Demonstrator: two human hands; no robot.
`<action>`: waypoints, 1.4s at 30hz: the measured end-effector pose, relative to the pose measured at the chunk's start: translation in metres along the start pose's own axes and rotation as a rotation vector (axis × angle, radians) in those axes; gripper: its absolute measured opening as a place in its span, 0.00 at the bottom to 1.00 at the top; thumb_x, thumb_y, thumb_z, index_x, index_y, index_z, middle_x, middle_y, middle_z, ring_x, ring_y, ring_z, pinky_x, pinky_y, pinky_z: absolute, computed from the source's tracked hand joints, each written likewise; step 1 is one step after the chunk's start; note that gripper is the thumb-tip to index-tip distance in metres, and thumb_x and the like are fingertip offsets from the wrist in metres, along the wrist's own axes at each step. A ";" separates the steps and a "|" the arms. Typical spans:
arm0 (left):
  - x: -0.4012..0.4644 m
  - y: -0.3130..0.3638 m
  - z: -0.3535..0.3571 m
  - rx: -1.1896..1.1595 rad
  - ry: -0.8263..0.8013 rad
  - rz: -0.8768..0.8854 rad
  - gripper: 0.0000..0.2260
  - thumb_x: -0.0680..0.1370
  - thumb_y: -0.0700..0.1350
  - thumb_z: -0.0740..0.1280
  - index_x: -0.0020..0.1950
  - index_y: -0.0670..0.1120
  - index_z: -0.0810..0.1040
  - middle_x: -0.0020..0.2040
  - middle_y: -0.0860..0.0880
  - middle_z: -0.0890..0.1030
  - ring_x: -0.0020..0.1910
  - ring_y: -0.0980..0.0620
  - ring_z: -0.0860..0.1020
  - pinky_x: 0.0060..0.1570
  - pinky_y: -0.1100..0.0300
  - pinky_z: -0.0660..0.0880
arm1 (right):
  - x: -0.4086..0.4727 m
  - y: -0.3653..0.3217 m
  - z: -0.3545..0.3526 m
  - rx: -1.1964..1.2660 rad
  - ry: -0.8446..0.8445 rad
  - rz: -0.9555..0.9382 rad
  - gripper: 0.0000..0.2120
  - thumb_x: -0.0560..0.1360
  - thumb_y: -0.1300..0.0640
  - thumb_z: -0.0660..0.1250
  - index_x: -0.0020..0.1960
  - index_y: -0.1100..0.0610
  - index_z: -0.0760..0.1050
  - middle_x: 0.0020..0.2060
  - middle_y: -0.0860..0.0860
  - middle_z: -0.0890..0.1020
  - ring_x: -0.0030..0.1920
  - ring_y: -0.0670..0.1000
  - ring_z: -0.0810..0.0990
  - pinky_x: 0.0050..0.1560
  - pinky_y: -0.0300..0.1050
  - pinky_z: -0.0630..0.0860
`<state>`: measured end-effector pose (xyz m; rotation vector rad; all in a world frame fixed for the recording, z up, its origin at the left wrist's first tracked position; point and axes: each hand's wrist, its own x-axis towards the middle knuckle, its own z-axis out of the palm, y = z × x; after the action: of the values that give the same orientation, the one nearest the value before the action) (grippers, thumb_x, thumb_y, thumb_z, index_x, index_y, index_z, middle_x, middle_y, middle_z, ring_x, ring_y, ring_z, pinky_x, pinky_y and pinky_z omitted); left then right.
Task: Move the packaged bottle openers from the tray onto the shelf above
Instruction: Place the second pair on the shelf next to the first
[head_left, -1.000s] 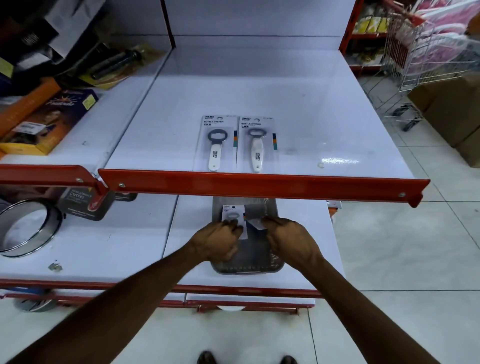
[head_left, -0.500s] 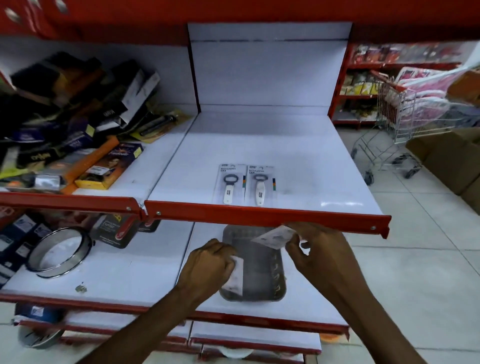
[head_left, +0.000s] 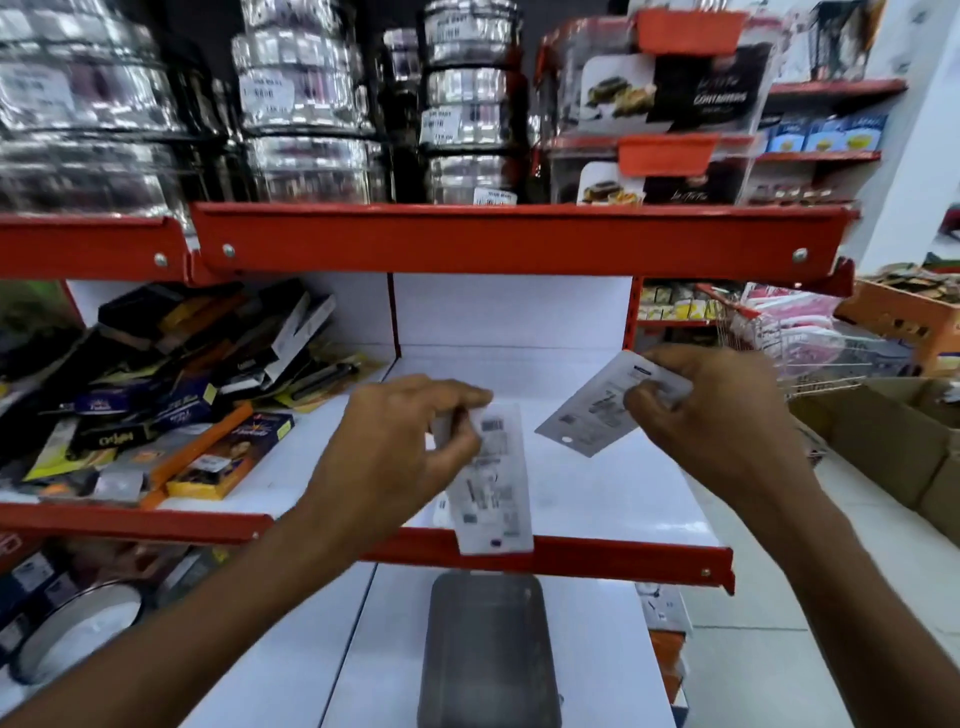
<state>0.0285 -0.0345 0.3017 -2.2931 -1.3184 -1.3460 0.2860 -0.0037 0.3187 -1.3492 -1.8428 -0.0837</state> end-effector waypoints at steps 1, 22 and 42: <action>0.011 0.001 0.003 0.006 0.033 0.029 0.10 0.73 0.43 0.69 0.52 0.46 0.86 0.43 0.52 0.86 0.38 0.57 0.82 0.44 0.61 0.81 | 0.006 0.007 0.006 -0.015 -0.002 0.000 0.08 0.73 0.59 0.68 0.49 0.55 0.83 0.39 0.53 0.87 0.28 0.48 0.79 0.27 0.36 0.77; 0.000 -0.043 0.136 0.093 -0.617 0.143 0.12 0.75 0.51 0.67 0.55 0.51 0.84 0.55 0.52 0.85 0.52 0.53 0.81 0.56 0.55 0.79 | -0.013 0.109 0.080 -0.115 -0.573 -0.003 0.13 0.76 0.55 0.68 0.60 0.54 0.80 0.58 0.50 0.83 0.55 0.49 0.81 0.54 0.40 0.74; 0.020 -0.087 0.195 0.038 -1.032 -0.207 0.38 0.70 0.68 0.70 0.75 0.54 0.65 0.77 0.53 0.66 0.75 0.49 0.64 0.73 0.48 0.63 | -0.025 0.125 0.124 -0.072 -0.591 0.115 0.17 0.76 0.47 0.65 0.61 0.53 0.77 0.55 0.52 0.84 0.51 0.53 0.82 0.52 0.43 0.77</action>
<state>0.0865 0.1335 0.1821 -2.9860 -1.8064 -0.0431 0.3188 0.0915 0.1718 -1.6483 -2.2480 0.3475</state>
